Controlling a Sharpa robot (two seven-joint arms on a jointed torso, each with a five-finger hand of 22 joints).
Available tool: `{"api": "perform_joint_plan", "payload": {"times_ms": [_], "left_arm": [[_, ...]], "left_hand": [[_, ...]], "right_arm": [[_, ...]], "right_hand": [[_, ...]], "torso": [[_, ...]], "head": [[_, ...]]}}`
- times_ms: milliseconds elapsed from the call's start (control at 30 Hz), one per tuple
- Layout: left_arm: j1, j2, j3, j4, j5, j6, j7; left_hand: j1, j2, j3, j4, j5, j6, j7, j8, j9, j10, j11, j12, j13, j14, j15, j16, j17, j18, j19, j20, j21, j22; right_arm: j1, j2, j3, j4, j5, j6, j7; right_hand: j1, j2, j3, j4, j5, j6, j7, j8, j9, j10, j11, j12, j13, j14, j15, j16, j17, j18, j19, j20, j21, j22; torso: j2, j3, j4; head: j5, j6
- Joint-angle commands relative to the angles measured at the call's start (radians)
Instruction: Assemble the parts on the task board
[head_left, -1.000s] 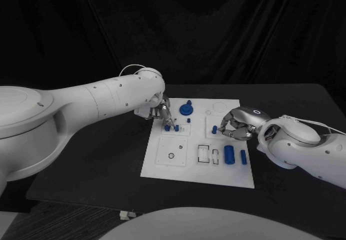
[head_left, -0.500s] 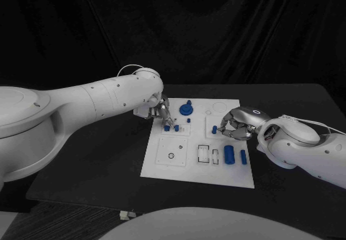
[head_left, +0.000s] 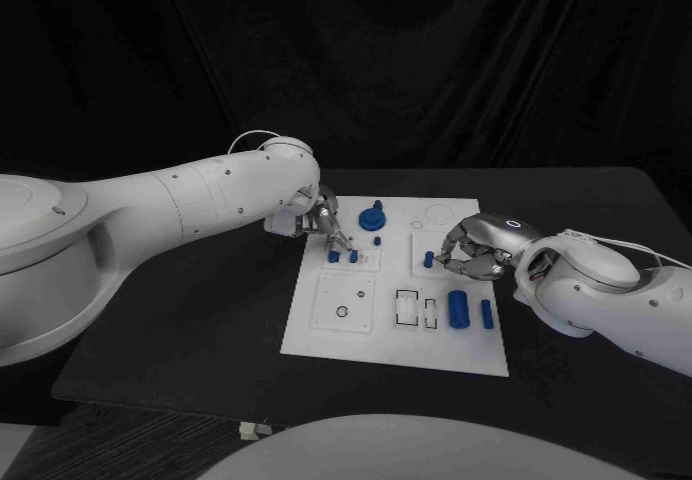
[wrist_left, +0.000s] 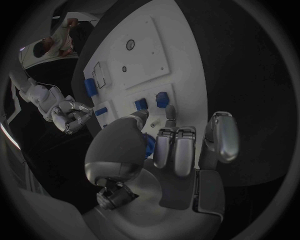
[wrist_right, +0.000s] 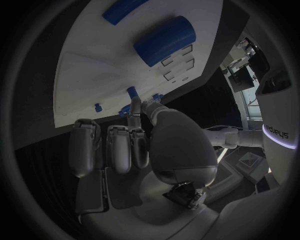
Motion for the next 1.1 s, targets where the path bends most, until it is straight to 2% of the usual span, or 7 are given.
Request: {"api": "perform_joint_plan", "payload": {"times_ms": [33, 200, 500, 667, 733, 933, 1100], "left_arm": [[-0.002, -0.005, 0.000, 0.008, 0.002, -0.040, 0.057], [-0.001, -0.022, 0.000, 0.026, 0.002, -0.087, 0.083], [0.011, -0.113, 0.000, 0.113, -0.011, -0.306, 0.228], [0.025, -0.215, 0.000, 0.216, -0.038, -0.504, 0.346], [0.029, -0.280, 0.000, 0.283, -0.048, -0.584, 0.384], [0.030, -0.394, -0.001, 0.408, -0.144, -0.661, 0.390], [-0.001, -0.455, -0.002, 0.477, -0.195, -0.712, 0.355]], "left_hand": [[0.005, 0.017, -0.054, 0.005, 0.023, 0.002, 0.001, -0.017, -0.004, 0.063, 0.016, -0.011, 0.245, 0.109, 0.012, 0.014, 0.268, 0.056, 0.002, 0.000, -0.011, 0.182], [0.027, 0.022, -0.053, 0.001, 0.062, 0.017, -0.003, -0.013, -0.007, 0.066, 0.013, -0.008, 0.247, 0.109, 0.011, 0.014, 0.268, 0.055, 0.004, -0.001, -0.008, 0.183], [0.158, 0.012, -0.005, -0.044, 0.278, -0.014, -0.027, 0.117, 0.112, 0.070, -0.009, -0.002, 0.249, 0.109, -0.008, 0.014, 0.268, 0.050, 0.022, -0.019, 0.020, 0.191], [0.220, 0.005, 0.031, -0.069, 0.287, -0.047, -0.027, 0.133, 0.120, 0.079, -0.012, 0.008, 0.255, 0.109, -0.012, 0.014, 0.268, 0.046, 0.032, -0.023, 0.036, 0.195], [0.232, -0.003, 0.037, -0.072, 0.280, -0.052, -0.025, 0.127, 0.106, 0.087, -0.011, 0.017, 0.262, 0.109, -0.013, 0.014, 0.268, 0.043, 0.041, -0.023, 0.049, 0.199], [0.256, -0.022, 0.038, -0.058, 0.143, -0.084, 0.002, 0.053, -0.013, 0.084, 0.011, 0.013, 0.258, 0.109, 0.003, 0.014, 0.268, 0.042, 0.043, -0.012, 0.053, 0.199], [0.233, -0.026, 0.007, -0.024, 0.051, -0.069, 0.010, 0.037, -0.076, 0.081, 0.018, 0.010, 0.256, 0.109, 0.011, 0.014, 0.268, 0.042, 0.044, -0.004, 0.055, 0.199]], "right_arm": [[-0.002, 0.001, 0.001, -0.001, -0.002, 0.003, -0.013], [-0.002, 0.001, 0.001, -0.001, -0.002, 0.001, -0.011], [-0.002, -0.007, 0.001, 0.005, -0.002, -0.025, 0.004], [0.000, -0.015, 0.001, 0.016, -0.002, -0.073, 0.031], [0.004, -0.019, 0.001, 0.024, -0.002, -0.100, 0.046], [0.016, -0.018, 0.001, 0.032, -0.002, -0.125, 0.058], [0.018, -0.011, 0.001, 0.025, -0.002, -0.115, 0.061]], "right_hand": [[0.019, 0.006, 0.015, -0.009, 0.027, -0.017, -0.001, -0.025, 0.001, 0.108, 0.000, -0.012, 0.252, 0.075, 0.008, -0.019, 0.097, 0.000, 0.034, 0.003, -0.019, 0.223], [0.019, 0.007, 0.015, -0.009, 0.027, -0.017, -0.001, -0.026, 0.000, 0.108, 0.001, -0.012, 0.252, 0.075, 0.008, -0.020, 0.097, 0.000, 0.034, 0.003, -0.020, 0.223], [0.019, 0.006, 0.016, -0.009, 0.027, -0.018, -0.001, -0.027, 0.000, 0.108, 0.001, -0.012, 0.252, 0.076, 0.008, -0.019, 0.098, -0.001, 0.035, 0.003, -0.018, 0.223], [0.033, -0.006, 0.014, -0.027, 0.022, -0.019, -0.002, -0.028, 0.001, 0.108, 0.001, -0.012, 0.252, 0.077, 0.008, -0.018, 0.102, -0.001, 0.036, 0.004, -0.017, 0.224], [0.039, -0.013, 0.012, -0.035, 0.015, -0.021, -0.002, -0.031, 0.000, 0.108, 0.001, -0.012, 0.252, 0.078, 0.008, -0.015, 0.107, -0.002, 0.038, 0.004, -0.012, 0.226], [0.043, -0.018, 0.009, -0.040, 0.003, -0.023, -0.002, -0.033, -0.001, 0.108, 0.001, -0.012, 0.252, 0.078, 0.008, -0.014, 0.109, -0.003, 0.040, 0.004, -0.009, 0.227], [0.038, -0.013, 0.008, -0.035, -0.005, -0.031, 0.002, -0.042, -0.006, 0.108, 0.003, -0.012, 0.252, 0.078, 0.009, -0.014, 0.107, -0.003, 0.040, 0.005, -0.011, 0.227]], "torso": [[0.000, 0.0002, -0.0001], [0.000, 0.0001, 0.0006], [-0.001, 0.0002, 0.0001], [0.000, -0.0002, 0.0003], [0.000, -0.0001, 0.0000], [0.000, -0.0003, -0.0004], [-0.001, -0.0002, -0.0002]], "head": [[0.001, 0.000], [-0.001, 0.000], [-0.002, 0.000], [0.007, 0.000], [0.010, 0.000], [0.013, 0.000], [0.018, 0.000]]}}
